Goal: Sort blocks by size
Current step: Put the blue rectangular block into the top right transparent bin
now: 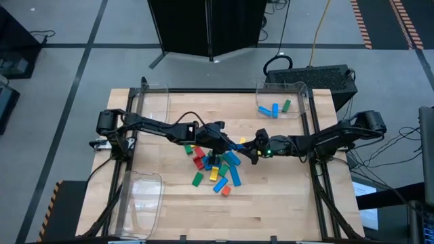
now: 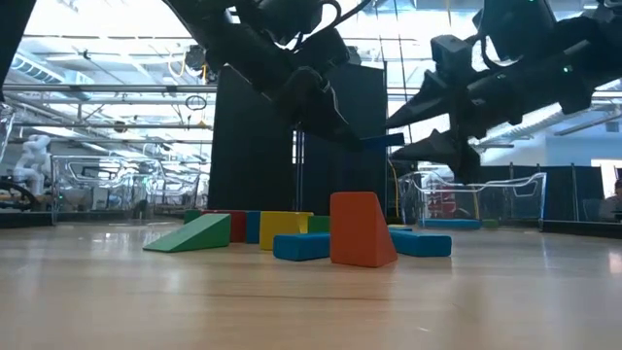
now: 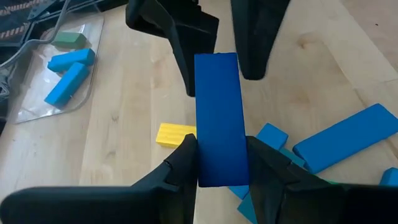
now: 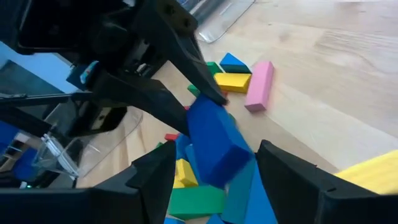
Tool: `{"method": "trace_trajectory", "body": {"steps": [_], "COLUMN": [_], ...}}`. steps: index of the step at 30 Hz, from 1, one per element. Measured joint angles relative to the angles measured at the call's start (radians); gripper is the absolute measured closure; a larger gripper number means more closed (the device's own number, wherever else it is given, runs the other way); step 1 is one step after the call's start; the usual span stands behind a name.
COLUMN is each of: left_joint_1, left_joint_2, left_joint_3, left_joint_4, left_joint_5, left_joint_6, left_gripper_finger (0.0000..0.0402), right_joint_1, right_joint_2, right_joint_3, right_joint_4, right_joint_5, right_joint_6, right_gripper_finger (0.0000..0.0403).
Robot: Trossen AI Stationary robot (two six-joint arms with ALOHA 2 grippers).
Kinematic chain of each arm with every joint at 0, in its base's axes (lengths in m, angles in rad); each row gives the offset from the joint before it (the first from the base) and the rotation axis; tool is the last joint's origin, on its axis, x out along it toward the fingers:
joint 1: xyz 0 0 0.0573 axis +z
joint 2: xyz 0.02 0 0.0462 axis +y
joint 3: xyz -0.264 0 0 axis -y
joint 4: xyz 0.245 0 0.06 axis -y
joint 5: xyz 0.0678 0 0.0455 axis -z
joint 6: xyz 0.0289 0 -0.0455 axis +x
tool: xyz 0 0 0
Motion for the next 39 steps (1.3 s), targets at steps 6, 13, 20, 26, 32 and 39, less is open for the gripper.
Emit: {"method": "trace_trajectory", "body": {"steps": [6,13,20,26,32,39], "left_joint_1": [0.000,-0.002,-0.002,-0.003,-0.003,-0.002], "left_joint_2": [0.000,0.000,0.000,0.000,0.000,0.001], "left_joint_3": [0.000,0.001,0.001,0.001,0.001,0.002], "left_joint_4": [0.004,0.000,-0.003,-0.003,-0.011,-0.037], "left_joint_5": [0.000,-0.001,-0.008,-0.012,-0.010,-0.012], "left_joint_6": [0.000,0.004,0.008,0.003,-0.004,-0.004], "left_gripper_finger": [0.0299,0.0299,0.0299,0.0290,0.0271,0.0269], "right_joint_1": [-0.005,-0.020,-0.030,-0.030,-0.029,-0.030], "right_joint_2": [0.032,0.040,0.040,0.039,0.039,0.036], "right_joint_3": [0.041,0.050,0.050,0.050,0.051,0.049], "right_joint_4": [-0.004,-0.013,-0.016,-0.017,-0.032,-0.128], "right_joint_5": [-0.022,-0.027,-0.043,-0.045,-0.048,-0.053], "right_joint_6": [-0.023,-0.021,-0.006,-0.018,-0.064,-0.075], "right_gripper_finger": [0.0219,0.0292,0.0321,0.0320,0.0320,0.0328]}}
